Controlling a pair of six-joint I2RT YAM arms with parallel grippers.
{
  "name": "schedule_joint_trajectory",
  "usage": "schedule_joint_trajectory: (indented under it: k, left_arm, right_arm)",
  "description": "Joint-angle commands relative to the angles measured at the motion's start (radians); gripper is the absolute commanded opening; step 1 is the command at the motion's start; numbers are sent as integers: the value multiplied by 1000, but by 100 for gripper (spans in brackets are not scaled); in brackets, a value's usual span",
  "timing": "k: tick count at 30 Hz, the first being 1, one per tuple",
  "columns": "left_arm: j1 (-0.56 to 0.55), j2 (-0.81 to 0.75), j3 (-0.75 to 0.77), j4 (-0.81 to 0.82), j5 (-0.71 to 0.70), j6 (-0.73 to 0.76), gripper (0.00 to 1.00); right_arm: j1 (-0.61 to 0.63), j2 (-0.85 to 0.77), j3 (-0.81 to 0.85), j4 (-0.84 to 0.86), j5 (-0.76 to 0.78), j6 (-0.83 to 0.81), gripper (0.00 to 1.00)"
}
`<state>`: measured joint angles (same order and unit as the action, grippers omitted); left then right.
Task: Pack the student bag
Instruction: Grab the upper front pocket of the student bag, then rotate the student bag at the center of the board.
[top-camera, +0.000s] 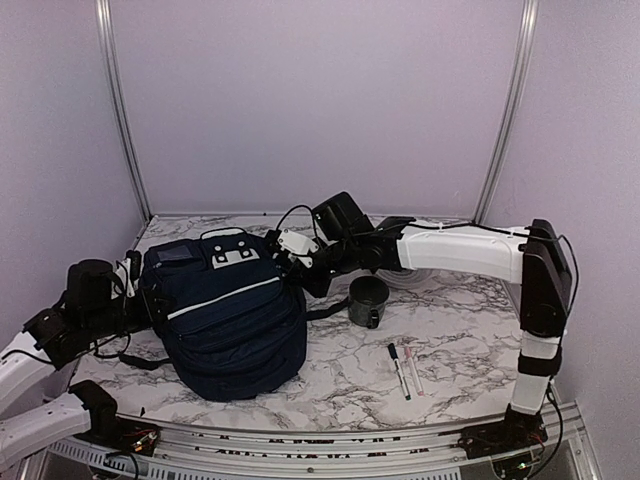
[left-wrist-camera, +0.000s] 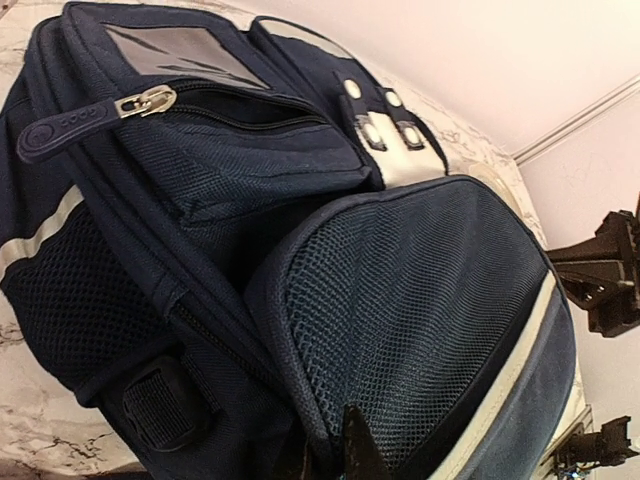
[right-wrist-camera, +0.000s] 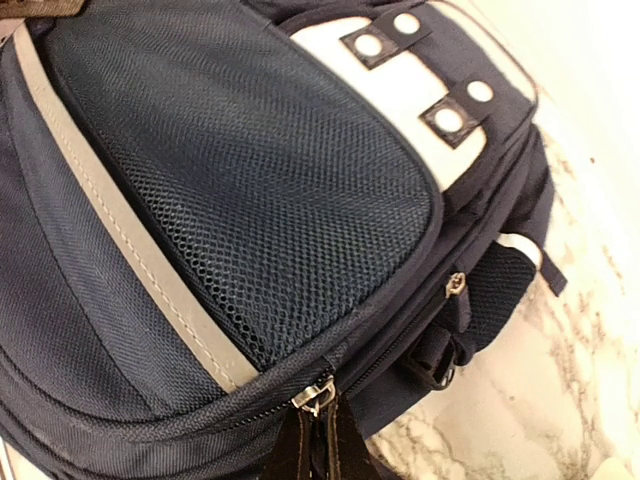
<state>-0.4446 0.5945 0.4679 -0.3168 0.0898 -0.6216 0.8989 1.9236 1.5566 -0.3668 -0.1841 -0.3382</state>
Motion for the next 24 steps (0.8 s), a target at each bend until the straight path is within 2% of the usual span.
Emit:
schedule_joint_trajectory:
  k: [1, 6, 10, 12, 15, 18, 20, 24]
  left_arm:
    - [-24, -81, -20, 286, 306, 26, 0]
    - [-180, -70, -34, 350, 378, 129, 1]
    - [-343, 5, 32, 326, 421, 285, 35]
    - [-412, 47, 101, 263, 413, 378, 48]
    - [-489, 83, 207, 140, 428, 539, 60]
    - [-506, 96, 297, 70, 440, 654, 67]
    - [-506, 93, 337, 59, 367, 675, 73]
    - [-485, 144, 437, -30, -9, 661, 84]
  right_arm:
    - [-34, 6, 70, 118, 123, -121, 0]
    - [-32, -15, 92, 247, 121, -196, 0]
    - [-32, -5, 140, 278, 114, -264, 0]
    - [-32, -6, 146, 296, 97, -298, 0]
    - [-32, -20, 145, 314, 43, -329, 0]
    - [-19, -39, 132, 330, 33, -378, 0]
    - [-4, -60, 113, 348, 32, -417, 0]
    - [29, -120, 75, 369, -28, -483, 0]
